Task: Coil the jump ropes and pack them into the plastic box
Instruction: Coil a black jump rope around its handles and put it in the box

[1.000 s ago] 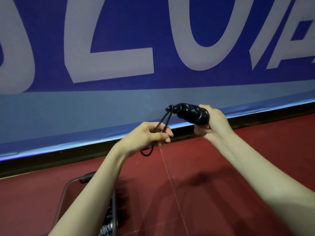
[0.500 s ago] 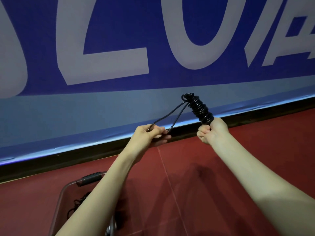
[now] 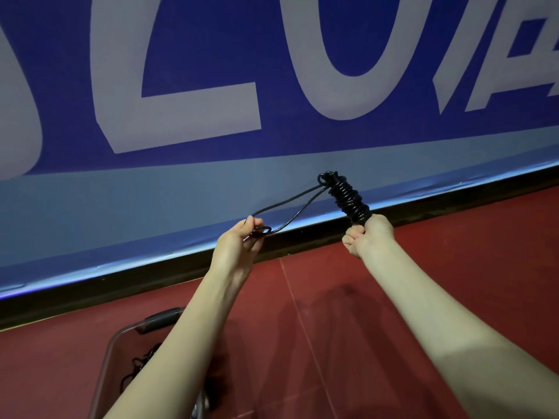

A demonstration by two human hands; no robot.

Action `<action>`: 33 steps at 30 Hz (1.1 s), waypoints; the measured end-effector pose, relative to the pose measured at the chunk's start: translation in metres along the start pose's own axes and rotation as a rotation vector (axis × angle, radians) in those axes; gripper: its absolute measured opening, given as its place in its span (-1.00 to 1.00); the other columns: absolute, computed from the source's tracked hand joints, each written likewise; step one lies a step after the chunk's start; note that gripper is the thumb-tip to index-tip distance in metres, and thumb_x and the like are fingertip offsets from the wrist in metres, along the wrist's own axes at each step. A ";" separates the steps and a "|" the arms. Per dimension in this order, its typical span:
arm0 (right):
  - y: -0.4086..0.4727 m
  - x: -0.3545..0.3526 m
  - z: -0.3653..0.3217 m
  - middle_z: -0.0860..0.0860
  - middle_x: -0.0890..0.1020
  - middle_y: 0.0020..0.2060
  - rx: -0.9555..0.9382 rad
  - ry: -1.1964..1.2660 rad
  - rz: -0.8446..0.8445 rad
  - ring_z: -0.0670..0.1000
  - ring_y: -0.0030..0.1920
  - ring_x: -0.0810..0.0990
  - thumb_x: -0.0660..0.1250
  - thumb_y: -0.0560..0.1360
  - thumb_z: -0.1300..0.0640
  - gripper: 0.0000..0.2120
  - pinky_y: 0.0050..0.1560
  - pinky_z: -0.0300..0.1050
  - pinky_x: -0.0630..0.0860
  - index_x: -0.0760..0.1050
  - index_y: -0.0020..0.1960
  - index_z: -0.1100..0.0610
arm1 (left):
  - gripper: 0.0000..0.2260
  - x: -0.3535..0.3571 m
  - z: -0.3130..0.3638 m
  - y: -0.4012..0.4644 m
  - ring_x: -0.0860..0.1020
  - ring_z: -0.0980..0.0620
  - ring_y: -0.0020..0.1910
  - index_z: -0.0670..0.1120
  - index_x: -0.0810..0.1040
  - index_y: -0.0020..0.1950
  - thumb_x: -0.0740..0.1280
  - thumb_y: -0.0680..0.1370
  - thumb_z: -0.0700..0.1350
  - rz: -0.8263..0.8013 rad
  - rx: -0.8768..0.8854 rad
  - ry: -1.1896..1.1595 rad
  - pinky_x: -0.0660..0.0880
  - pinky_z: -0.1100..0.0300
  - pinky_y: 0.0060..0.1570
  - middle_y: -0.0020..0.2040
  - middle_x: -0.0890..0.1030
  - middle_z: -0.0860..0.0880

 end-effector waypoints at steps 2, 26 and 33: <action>0.002 0.001 -0.001 -0.05 0.15 -0.63 -0.019 0.008 0.010 -0.09 -0.66 0.06 -0.02 0.46 0.30 -0.76 -0.59 -0.30 -0.01 0.18 -0.35 0.10 | -0.79 -0.004 0.002 0.003 0.49 0.02 -0.25 -0.14 0.54 -0.14 0.22 0.64 -0.12 0.034 0.039 0.204 0.40 0.27 -0.20 -0.30 0.54 -0.03; 0.012 -0.009 -0.015 -0.03 0.17 -0.54 -0.143 -0.011 0.082 -0.09 -0.63 0.07 -0.05 0.40 0.36 -0.79 -0.58 -0.32 0.01 0.19 -0.32 0.11 | -0.72 -0.022 -0.033 0.026 0.43 0.13 -0.49 -0.22 0.46 -0.14 0.06 0.54 -0.51 0.117 -0.123 -0.267 0.48 0.32 -0.36 -0.33 0.44 -0.07; 0.014 -0.019 -0.030 -0.02 0.19 -0.58 -0.174 -0.026 0.097 -0.08 -0.65 0.06 -0.05 0.41 0.36 -0.78 -0.57 -0.34 0.03 0.20 -0.31 0.11 | -0.87 -0.022 -0.022 0.000 0.22 0.19 -0.54 -0.23 0.45 -0.17 0.22 0.58 -0.32 -0.297 -0.057 0.384 0.19 0.40 -0.54 -0.44 0.44 0.02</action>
Point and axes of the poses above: each hand's wrist, its own y-axis towards the middle knuckle, its own x-axis out of the palm, z = x × y, the point moved 9 cm from there along y, towards the middle knuckle
